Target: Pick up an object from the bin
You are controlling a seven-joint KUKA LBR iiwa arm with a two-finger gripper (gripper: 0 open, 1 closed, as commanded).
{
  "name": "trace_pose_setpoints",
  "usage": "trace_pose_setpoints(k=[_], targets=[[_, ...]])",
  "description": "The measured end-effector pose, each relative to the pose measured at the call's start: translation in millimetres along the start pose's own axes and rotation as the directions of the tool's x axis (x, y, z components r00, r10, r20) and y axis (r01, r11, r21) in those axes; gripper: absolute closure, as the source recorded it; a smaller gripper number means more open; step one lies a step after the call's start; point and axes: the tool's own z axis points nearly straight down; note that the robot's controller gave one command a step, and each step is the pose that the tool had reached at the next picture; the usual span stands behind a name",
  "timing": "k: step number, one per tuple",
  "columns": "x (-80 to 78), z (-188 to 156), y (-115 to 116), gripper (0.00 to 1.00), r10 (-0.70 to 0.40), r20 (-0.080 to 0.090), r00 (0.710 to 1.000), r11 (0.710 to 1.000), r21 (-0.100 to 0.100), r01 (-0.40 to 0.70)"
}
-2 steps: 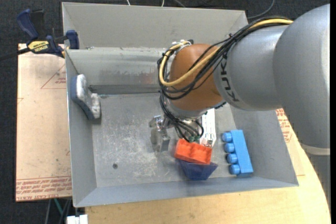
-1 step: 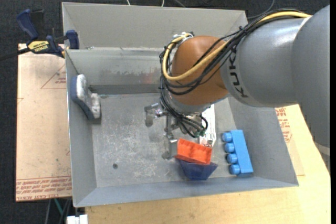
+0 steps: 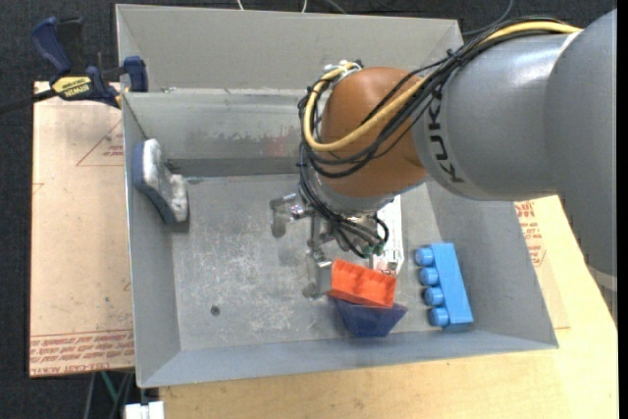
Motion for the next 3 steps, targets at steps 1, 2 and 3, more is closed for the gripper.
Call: trace_pose_setpoints(k=[1,2,3], targets=[[1.2,-60.0,-3.3,0.0,-0.372,0.007,0.928,0.928,0.003,0.372],[14.0,-11.6,2.6,0.0,-0.028,0.0,1.0,1.0,-0.001,0.028],[20.2,-33.1,-11.7,0.0,-0.036,-0.003,0.999,0.999,-0.005,0.036]])
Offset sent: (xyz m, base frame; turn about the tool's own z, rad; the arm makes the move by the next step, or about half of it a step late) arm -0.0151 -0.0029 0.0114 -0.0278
